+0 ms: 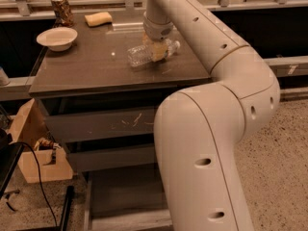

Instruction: Place water bottle into bottom drawer

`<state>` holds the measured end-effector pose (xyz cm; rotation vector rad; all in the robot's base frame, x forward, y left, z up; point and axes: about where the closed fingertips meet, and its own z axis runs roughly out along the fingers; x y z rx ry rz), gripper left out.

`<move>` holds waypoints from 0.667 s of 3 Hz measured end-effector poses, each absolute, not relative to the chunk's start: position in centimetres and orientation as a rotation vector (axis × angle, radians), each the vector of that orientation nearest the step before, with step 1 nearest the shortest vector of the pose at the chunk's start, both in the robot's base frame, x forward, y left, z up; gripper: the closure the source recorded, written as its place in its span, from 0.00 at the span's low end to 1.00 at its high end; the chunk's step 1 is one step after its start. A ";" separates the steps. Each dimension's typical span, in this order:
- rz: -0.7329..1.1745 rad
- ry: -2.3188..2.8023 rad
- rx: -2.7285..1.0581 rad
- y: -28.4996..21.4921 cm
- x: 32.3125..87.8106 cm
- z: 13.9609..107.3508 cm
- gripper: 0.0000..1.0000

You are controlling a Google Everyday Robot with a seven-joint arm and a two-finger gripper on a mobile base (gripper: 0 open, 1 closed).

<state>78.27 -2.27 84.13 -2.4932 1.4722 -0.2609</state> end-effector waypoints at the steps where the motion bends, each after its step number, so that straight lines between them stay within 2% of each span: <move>1: -0.259 1.465 -2.491 -2.5 77.5 85.6 1.00; 2: -0.274 1.452 -2.487 -3.0 76.3 87.4 1.00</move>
Offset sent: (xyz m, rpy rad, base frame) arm -0.0491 -0.0176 0.0573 -0.0012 -0.0200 0.0142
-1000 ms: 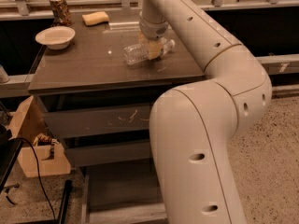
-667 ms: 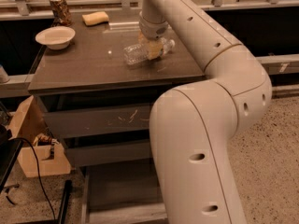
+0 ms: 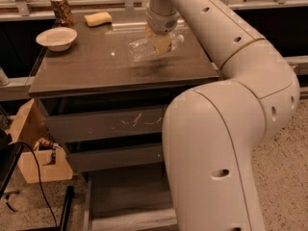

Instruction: Place water bottle into bottom drawer

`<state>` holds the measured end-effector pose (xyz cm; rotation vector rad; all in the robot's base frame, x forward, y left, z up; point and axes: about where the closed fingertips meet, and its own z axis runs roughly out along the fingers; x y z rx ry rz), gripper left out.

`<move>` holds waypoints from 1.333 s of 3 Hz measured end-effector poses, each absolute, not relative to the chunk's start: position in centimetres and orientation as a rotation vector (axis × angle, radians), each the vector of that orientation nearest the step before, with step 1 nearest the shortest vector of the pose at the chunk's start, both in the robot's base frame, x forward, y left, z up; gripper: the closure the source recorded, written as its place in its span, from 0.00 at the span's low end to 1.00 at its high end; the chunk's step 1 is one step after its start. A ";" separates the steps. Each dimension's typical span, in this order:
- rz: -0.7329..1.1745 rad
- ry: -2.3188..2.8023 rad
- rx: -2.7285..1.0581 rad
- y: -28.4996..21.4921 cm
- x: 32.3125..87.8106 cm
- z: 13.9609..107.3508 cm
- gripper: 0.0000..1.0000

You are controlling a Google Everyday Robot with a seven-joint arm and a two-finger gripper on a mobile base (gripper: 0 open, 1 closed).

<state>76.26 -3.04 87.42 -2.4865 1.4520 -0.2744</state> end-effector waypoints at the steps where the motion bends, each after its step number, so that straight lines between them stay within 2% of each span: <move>1: -0.278 1.483 -2.478 -4.5 73.6 88.9 1.00; 3: -0.242 1.519 -2.492 -5.5 65.0 89.9 1.00; 4: -0.243 1.519 -2.491 -5.5 65.0 89.9 1.00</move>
Offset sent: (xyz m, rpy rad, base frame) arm -0.1301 -0.0424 0.0458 -0.0370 0.0265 -0.0569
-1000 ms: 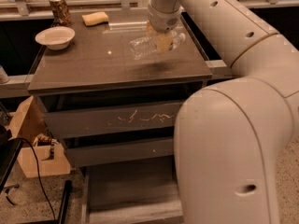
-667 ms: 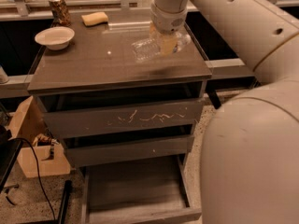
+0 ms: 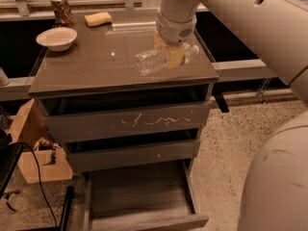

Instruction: Place water bottle into bottom drawer

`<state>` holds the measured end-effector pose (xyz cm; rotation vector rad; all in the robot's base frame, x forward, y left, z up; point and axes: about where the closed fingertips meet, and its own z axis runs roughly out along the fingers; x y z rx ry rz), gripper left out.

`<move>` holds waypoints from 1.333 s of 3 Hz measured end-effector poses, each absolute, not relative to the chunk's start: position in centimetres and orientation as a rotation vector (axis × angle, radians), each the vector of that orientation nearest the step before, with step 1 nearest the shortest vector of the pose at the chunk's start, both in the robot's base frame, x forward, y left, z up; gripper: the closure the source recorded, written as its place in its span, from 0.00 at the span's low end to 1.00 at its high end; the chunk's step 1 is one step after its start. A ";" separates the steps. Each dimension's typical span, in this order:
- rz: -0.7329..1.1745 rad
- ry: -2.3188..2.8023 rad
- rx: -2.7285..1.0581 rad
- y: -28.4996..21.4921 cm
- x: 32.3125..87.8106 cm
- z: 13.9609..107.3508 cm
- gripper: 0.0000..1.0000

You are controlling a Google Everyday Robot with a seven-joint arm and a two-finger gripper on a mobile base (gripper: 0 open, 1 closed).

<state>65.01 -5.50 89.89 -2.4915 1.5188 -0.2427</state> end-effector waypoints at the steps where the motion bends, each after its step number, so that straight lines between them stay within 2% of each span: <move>1: -0.283 1.507 -2.484 -5.8 63.9 91.3 1.00; 2: -0.335 1.502 -2.474 -6.6 61.2 93.2 1.00; 3: -0.382 1.502 -2.457 -7.6 56.1 94.7 1.00; 4: -0.394 1.491 -2.425 -7.2 53.1 92.9 1.00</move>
Offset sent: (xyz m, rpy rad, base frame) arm -0.0852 -0.0255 0.0618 -0.0505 -0.0996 -0.0046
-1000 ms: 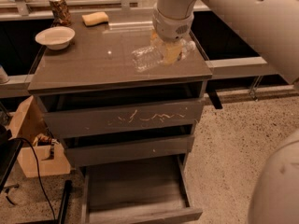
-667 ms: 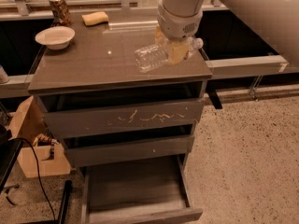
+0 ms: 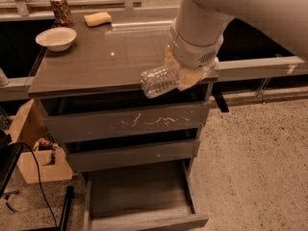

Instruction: Place water bottle into bottom drawer

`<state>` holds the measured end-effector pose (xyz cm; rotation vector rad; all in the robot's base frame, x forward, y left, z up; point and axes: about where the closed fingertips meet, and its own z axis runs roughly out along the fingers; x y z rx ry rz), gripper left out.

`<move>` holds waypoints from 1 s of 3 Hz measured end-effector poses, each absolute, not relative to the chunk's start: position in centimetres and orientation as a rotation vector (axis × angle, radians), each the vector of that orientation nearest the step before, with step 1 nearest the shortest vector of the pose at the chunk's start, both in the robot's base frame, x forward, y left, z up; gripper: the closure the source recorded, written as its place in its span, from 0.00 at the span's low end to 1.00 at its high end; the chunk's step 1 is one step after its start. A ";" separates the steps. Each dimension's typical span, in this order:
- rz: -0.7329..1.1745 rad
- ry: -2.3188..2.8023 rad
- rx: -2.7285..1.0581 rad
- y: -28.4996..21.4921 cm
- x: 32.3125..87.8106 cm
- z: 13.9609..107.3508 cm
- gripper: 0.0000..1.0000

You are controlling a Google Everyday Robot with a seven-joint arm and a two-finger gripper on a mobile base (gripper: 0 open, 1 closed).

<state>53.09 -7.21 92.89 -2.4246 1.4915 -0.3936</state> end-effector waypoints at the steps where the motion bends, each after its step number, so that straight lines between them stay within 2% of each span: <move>1: -0.393 1.469 -2.339 -6.3 54.3 88.8 1.00; 2: -0.326 1.423 -2.268 -5.7 57.1 85.6 1.00; 3: -0.133 1.423 -2.182 -6.5 60.2 81.7 1.00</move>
Offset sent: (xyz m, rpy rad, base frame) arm 0.0740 0.0229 -0.1092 0.2766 -0.0751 0.0326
